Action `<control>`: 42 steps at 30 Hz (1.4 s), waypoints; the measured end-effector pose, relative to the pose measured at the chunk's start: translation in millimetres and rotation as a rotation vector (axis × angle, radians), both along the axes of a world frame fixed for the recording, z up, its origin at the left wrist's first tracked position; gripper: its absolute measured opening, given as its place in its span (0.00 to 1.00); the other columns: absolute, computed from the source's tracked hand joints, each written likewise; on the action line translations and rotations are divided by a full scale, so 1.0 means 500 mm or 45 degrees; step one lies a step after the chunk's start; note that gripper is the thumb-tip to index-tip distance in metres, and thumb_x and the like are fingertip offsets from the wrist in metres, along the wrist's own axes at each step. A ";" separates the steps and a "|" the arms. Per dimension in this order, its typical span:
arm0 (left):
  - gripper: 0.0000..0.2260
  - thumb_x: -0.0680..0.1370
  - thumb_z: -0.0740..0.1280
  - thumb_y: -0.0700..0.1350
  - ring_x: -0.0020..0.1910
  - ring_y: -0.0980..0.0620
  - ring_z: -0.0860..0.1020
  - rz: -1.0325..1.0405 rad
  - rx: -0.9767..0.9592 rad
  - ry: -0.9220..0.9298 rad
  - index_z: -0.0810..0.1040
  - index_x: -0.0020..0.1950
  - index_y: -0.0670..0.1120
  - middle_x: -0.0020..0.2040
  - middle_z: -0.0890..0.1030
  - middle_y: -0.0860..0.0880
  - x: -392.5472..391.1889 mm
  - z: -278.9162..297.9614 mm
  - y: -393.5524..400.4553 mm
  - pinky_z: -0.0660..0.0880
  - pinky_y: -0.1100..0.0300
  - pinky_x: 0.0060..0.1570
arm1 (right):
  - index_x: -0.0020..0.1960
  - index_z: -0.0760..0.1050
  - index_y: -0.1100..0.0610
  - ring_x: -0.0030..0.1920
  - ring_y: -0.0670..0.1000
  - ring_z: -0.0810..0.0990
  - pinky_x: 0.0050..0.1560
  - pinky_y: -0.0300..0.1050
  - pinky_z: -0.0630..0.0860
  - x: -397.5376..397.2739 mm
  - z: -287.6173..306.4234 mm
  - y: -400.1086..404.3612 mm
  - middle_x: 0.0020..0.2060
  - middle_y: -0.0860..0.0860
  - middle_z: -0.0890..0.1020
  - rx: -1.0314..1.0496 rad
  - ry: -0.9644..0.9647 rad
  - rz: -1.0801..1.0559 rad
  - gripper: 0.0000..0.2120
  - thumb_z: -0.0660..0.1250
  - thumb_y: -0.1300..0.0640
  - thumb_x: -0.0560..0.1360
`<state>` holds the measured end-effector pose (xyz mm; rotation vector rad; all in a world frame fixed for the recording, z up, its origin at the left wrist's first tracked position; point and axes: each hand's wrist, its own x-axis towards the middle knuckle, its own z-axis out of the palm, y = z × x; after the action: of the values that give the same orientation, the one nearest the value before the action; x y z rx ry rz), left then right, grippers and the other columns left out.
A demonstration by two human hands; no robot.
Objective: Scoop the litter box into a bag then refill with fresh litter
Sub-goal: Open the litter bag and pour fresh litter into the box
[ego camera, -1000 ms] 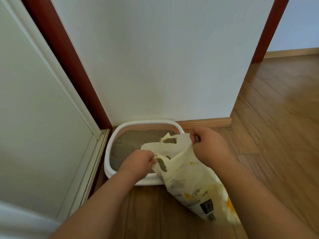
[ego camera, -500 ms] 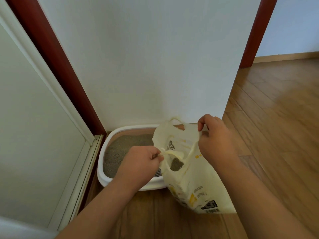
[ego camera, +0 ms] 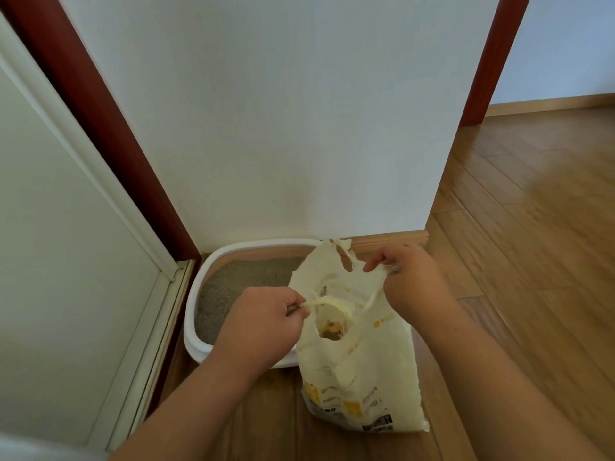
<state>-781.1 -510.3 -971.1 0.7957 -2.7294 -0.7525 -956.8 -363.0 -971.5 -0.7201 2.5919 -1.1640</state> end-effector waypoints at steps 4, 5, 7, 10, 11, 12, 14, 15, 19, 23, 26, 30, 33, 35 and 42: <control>0.10 0.83 0.66 0.54 0.41 0.59 0.78 -0.073 -0.139 -0.070 0.84 0.59 0.55 0.44 0.83 0.57 -0.008 -0.015 -0.015 0.77 0.61 0.45 | 0.49 0.86 0.46 0.49 0.48 0.75 0.46 0.41 0.72 -0.010 -0.006 -0.006 0.56 0.46 0.76 0.146 -0.020 0.049 0.26 0.58 0.72 0.77; 0.10 0.83 0.65 0.55 0.42 0.58 0.78 -0.113 -0.210 -0.089 0.84 0.59 0.55 0.44 0.83 0.57 -0.010 -0.019 -0.019 0.76 0.61 0.45 | 0.52 0.86 0.48 0.49 0.49 0.76 0.47 0.42 0.74 -0.016 -0.004 -0.009 0.58 0.47 0.78 0.215 -0.046 0.056 0.23 0.59 0.71 0.78; 0.11 0.83 0.63 0.56 0.45 0.57 0.76 -0.171 -0.293 -0.101 0.83 0.57 0.55 0.45 0.81 0.57 -0.015 -0.030 -0.022 0.75 0.59 0.48 | 0.58 0.85 0.49 0.53 0.52 0.80 0.53 0.44 0.78 -0.023 0.000 -0.015 0.62 0.49 0.80 0.405 -0.137 0.086 0.22 0.61 0.70 0.78; 0.11 0.84 0.60 0.57 0.49 0.55 0.75 -0.213 -0.409 -0.164 0.80 0.57 0.56 0.47 0.81 0.58 -0.026 -0.043 -0.023 0.73 0.54 0.55 | 0.62 0.83 0.50 0.60 0.55 0.80 0.63 0.50 0.79 -0.019 0.009 -0.023 0.65 0.53 0.80 0.528 -0.213 0.126 0.22 0.61 0.69 0.78; 0.11 0.85 0.60 0.58 0.50 0.55 0.74 -0.224 -0.440 -0.188 0.80 0.57 0.57 0.48 0.81 0.58 -0.030 -0.045 -0.024 0.72 0.53 0.56 | 0.62 0.83 0.51 0.59 0.55 0.81 0.62 0.51 0.79 -0.015 0.011 -0.022 0.64 0.53 0.80 0.519 -0.207 0.120 0.22 0.61 0.69 0.78; 0.11 0.84 0.60 0.59 0.52 0.55 0.74 -0.233 -0.443 -0.199 0.79 0.58 0.58 0.50 0.81 0.59 -0.032 -0.047 -0.025 0.71 0.53 0.58 | 0.62 0.83 0.51 0.58 0.55 0.81 0.61 0.50 0.80 -0.012 0.012 -0.021 0.64 0.53 0.80 0.518 -0.199 0.119 0.22 0.61 0.70 0.77; 0.11 0.84 0.60 0.60 0.55 0.56 0.72 -0.243 -0.402 -0.210 0.79 0.59 0.59 0.54 0.78 0.60 -0.034 -0.051 -0.030 0.71 0.52 0.61 | 0.65 0.81 0.51 0.57 0.54 0.80 0.57 0.48 0.81 -0.007 0.009 -0.016 0.64 0.53 0.79 0.543 -0.186 0.141 0.23 0.62 0.70 0.76; 0.11 0.83 0.61 0.60 0.57 0.57 0.71 -0.251 -0.377 -0.208 0.78 0.60 0.60 0.55 0.76 0.61 -0.034 -0.053 -0.031 0.70 0.52 0.63 | 0.65 0.81 0.50 0.55 0.53 0.80 0.53 0.45 0.81 -0.007 0.006 -0.013 0.63 0.53 0.79 0.546 -0.181 0.153 0.24 0.63 0.70 0.76; 0.23 0.75 0.68 0.67 0.71 0.53 0.64 -0.221 -0.207 -0.365 0.74 0.67 0.61 0.71 0.66 0.59 -0.030 -0.063 -0.051 0.67 0.47 0.72 | 0.54 0.83 0.48 0.48 0.49 0.78 0.38 0.38 0.75 -0.015 -0.004 -0.001 0.54 0.47 0.77 0.573 -0.147 0.240 0.16 0.79 0.60 0.69; 0.27 0.72 0.77 0.61 0.81 0.48 0.53 -0.147 0.073 -0.467 0.74 0.68 0.61 0.82 0.50 0.59 -0.016 -0.075 -0.088 0.60 0.40 0.78 | 0.47 0.82 0.52 0.41 0.44 0.78 0.33 0.36 0.72 -0.017 -0.001 0.010 0.45 0.47 0.81 0.593 -0.100 0.243 0.11 0.80 0.50 0.69; 0.18 0.76 0.76 0.53 0.79 0.50 0.62 -0.131 0.129 -0.391 0.78 0.64 0.56 0.82 0.58 0.56 -0.015 -0.092 -0.101 0.65 0.47 0.76 | 0.44 0.79 0.53 0.38 0.44 0.76 0.31 0.37 0.70 -0.022 -0.003 0.017 0.45 0.48 0.80 0.621 -0.024 0.227 0.09 0.77 0.50 0.73; 0.07 0.78 0.74 0.52 0.66 0.52 0.76 -0.053 0.242 -0.234 0.78 0.46 0.52 0.72 0.74 0.57 -0.024 -0.102 -0.102 0.75 0.47 0.67 | 0.42 0.75 0.55 0.37 0.46 0.74 0.32 0.39 0.68 -0.034 -0.007 0.028 0.43 0.49 0.78 0.641 0.041 0.165 0.09 0.74 0.54 0.76; 0.10 0.81 0.69 0.53 0.48 0.53 0.79 -0.037 0.318 -0.248 0.74 0.46 0.48 0.52 0.82 0.52 -0.026 -0.105 -0.087 0.79 0.50 0.51 | 0.42 0.74 0.55 0.37 0.47 0.75 0.32 0.40 0.69 -0.047 -0.011 0.044 0.42 0.48 0.76 0.655 0.054 0.105 0.08 0.72 0.55 0.76; 0.10 0.83 0.67 0.52 0.40 0.52 0.75 -0.044 0.289 -0.244 0.73 0.47 0.47 0.44 0.79 0.49 -0.032 -0.107 -0.077 0.74 0.54 0.41 | 0.42 0.73 0.54 0.39 0.49 0.76 0.33 0.42 0.70 -0.055 -0.013 0.054 0.44 0.49 0.76 0.666 0.038 0.087 0.09 0.71 0.53 0.77; 0.10 0.82 0.68 0.51 0.37 0.53 0.72 0.074 0.197 -0.065 0.69 0.46 0.49 0.41 0.76 0.50 -0.060 -0.132 -0.052 0.68 0.58 0.34 | 0.43 0.72 0.54 0.40 0.50 0.74 0.33 0.41 0.67 -0.062 -0.014 0.072 0.49 0.50 0.73 0.642 -0.031 0.072 0.06 0.68 0.57 0.77</control>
<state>-811.0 -536.4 -1036.9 0.9345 -2.7044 -0.9525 -988.1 -327.0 -978.8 -0.6486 2.6544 -0.4589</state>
